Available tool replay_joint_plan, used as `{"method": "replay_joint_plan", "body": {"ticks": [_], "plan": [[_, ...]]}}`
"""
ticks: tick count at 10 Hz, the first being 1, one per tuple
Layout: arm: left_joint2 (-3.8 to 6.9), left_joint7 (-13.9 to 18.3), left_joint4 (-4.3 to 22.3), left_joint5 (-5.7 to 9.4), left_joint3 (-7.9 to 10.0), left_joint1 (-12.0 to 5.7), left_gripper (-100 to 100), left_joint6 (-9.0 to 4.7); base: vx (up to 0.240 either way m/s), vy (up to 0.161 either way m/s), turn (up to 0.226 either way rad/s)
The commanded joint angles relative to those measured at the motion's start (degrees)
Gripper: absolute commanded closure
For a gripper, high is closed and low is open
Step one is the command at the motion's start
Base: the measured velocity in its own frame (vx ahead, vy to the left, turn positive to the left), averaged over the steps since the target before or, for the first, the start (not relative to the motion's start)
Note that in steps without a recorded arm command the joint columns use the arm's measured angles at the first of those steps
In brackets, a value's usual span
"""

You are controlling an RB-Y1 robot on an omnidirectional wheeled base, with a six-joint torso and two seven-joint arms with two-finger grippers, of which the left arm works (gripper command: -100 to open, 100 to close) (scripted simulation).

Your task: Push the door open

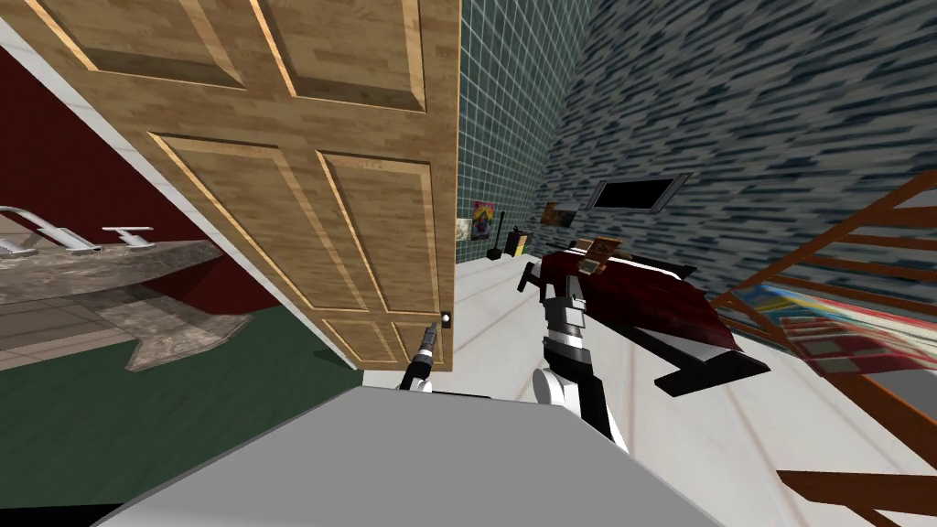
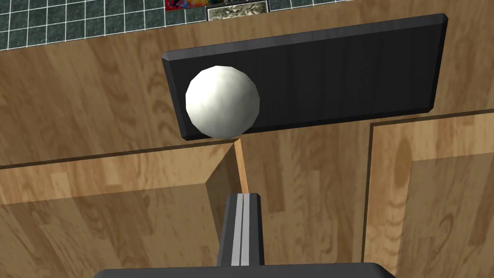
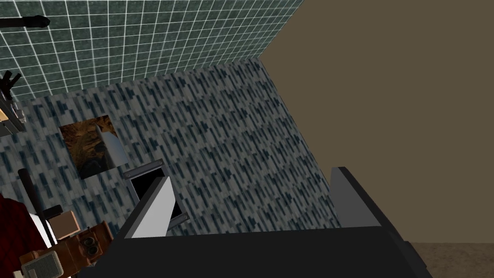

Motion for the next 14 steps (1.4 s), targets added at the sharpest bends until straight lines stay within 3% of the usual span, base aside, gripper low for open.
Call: {"method": "replay_joint_plan", "body": {"ticks": [1, 4, 6, 7, 10, 11, 12, 14], "plan": [[0.19, -0.75, -0.71, 0.54, -2.19, 1.07, -100, -0.47, -0.068, -0.011, 0.184], [-0.21, -2.52, -3.5, 1.73, -6.62, 3.81, -100, -0.8, -0.065, -0.014, 0.184], [-0.21, -2.52, -3.5, 1.73, -6.62, 3.81, -100, -0.8, -0.022, -0.004, 0.013], [-1.11, -3.65, -5.27, 2.49, -9.41, 5.55, -100, -1.01, -0.029, 0.003, 0.237], [-2.89, -4.9, -7.24, 3.33, -12.55, 7.49, -100, -1.25, -0.057, -0.01, 0.167], [-2.56, -4.49, -6.35, 3.13, -11.99, 6.94, -100, -1.41, -0.021, -0.003, 0.016], [-0.86, -4.25, -6.05, 2.91, -11.33, 6.26, -100, -0.98, 0.142, -0.043, -0.022], [-0.53, -4.04, -5.77, 2.68, -10.62, 5.56, -100, -0.48, 0.237, -0.062, -0.006]]}}
